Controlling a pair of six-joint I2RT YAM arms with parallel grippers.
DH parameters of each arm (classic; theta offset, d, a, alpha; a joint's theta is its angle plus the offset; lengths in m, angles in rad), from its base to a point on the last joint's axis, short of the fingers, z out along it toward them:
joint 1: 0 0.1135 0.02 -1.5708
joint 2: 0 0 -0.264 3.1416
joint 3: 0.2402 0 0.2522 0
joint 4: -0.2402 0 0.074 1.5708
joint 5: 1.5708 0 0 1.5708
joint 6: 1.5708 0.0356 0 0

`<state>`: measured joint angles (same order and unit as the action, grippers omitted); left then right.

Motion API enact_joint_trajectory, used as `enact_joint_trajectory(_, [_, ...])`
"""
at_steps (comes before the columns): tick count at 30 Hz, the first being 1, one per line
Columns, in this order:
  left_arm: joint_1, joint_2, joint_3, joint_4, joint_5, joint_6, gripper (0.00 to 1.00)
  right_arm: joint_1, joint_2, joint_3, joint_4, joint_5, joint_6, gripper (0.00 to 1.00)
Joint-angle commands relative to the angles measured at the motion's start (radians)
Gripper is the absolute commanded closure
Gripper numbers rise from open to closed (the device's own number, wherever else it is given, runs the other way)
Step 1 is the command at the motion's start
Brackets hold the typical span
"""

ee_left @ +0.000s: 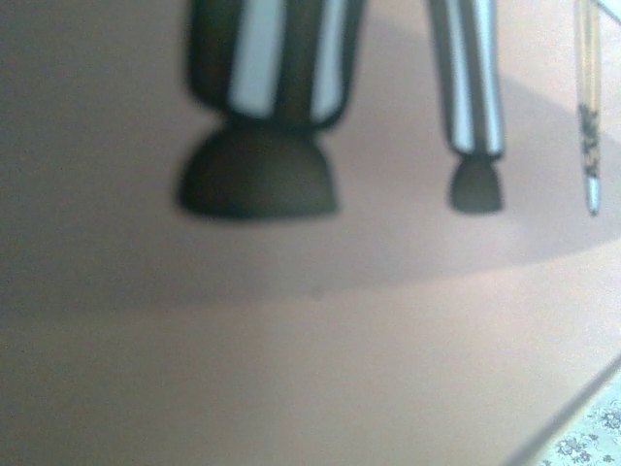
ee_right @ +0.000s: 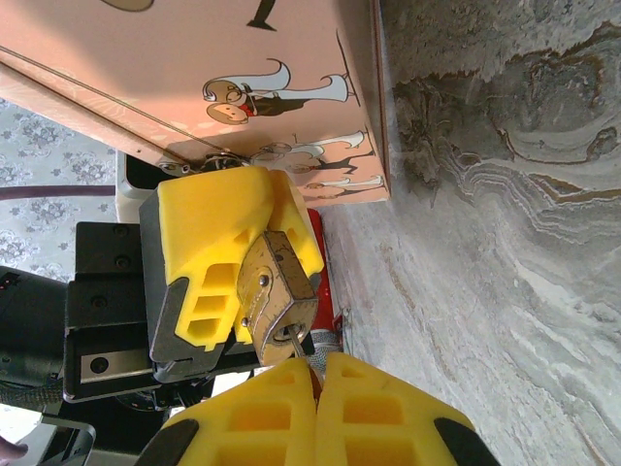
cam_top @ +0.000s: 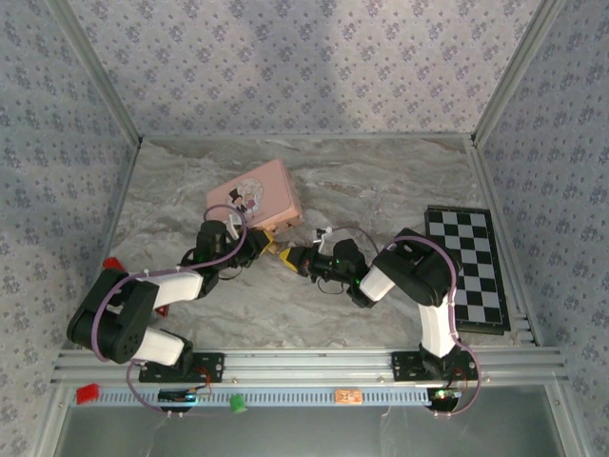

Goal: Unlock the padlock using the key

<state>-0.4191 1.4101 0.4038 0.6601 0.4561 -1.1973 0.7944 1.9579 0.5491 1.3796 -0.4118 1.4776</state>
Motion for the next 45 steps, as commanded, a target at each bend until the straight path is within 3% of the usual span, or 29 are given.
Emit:
enact_joint_trajectory(1, [-0.01,0.017,0.007,0.043,0.066,-0.062,0.92,0.008,-0.006,0.033,0.015,0.015,-0.003,1.0])
enact_joint_trajectory(6, [-0.037,-0.007,0.059,-0.11,0.041,0.011,0.92,0.011,-0.008,0.031,0.014,0.019,-0.004,1.0])
enact_joint_trajectory(18, [-0.051,-0.003,0.065,-0.111,0.039,0.016,0.91,0.009,-0.025,0.033,0.015,0.011,-0.008,1.0])
enact_joint_trajectory(45, [-0.086,0.029,0.076,-0.135,0.016,0.038,0.78,0.015,-0.007,0.008,0.013,0.023,-0.025,1.0])
